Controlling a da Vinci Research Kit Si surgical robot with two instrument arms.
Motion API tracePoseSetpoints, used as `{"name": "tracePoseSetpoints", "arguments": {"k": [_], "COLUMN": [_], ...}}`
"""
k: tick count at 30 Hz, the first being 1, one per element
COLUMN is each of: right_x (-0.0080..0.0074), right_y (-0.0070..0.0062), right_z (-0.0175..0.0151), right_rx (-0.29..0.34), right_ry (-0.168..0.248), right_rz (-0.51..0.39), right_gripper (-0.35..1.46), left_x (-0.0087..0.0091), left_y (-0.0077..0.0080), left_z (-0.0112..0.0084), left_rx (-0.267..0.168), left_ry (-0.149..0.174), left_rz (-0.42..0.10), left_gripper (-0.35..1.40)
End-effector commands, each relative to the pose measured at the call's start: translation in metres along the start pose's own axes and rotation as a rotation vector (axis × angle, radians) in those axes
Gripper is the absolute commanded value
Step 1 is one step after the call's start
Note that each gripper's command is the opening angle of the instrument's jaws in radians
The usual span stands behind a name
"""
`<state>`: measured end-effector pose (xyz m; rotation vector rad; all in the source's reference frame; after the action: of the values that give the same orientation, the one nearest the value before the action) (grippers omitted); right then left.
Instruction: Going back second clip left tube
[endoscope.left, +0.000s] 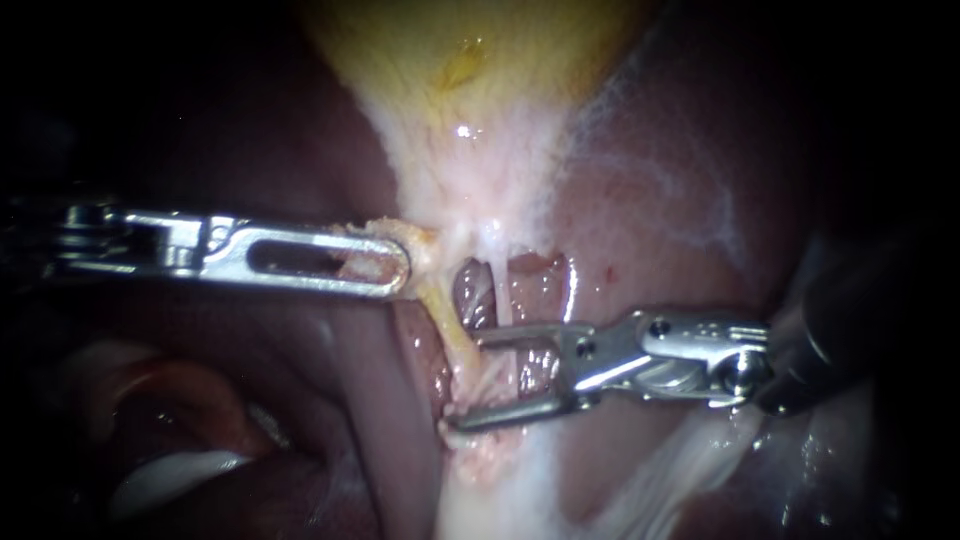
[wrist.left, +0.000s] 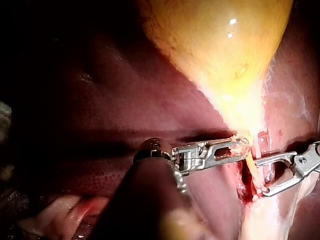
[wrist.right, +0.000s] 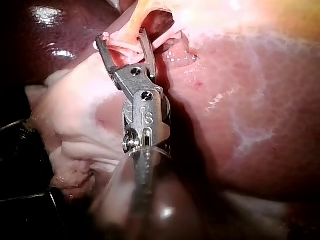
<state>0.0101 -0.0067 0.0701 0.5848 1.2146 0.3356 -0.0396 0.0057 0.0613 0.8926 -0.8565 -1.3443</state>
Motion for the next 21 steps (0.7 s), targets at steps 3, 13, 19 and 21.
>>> {"name": "tracePoseSetpoints", "arguments": {"k": [3, 13, 19, 21], "right_x": [0.0004, 0.0015, 0.0021, 0.0025], "right_y": [0.0001, 0.0004, 0.0005, 0.0006], "right_z": [-0.0008, -0.0037, -0.0057, -0.0066], "right_rx": [-0.001, -0.022, -0.033, -0.033], "right_ry": [0.001, 0.002, 0.002, 0.002], "right_rz": [-0.008, -0.041, -0.062, -0.069], "right_gripper": [0.5, 0.5, 0.5, 0.5], "left_x": [0.0, 0.0, 0.0, 0.0], "left_y": [0.0, 0.0, 0.0001, 0.0001], "left_z": [0.0, -0.0001, -0.0001, -0.0001], "left_rx": [0.0, 0.001, 0.001, 0.001], "left_ry": [0.0, 0.0, 0.0, 0.0], "left_rz": [0.0, 0.0, 0.0, 0.0], "left_gripper": [-0.35, -0.35, -0.35, -0.35]}}
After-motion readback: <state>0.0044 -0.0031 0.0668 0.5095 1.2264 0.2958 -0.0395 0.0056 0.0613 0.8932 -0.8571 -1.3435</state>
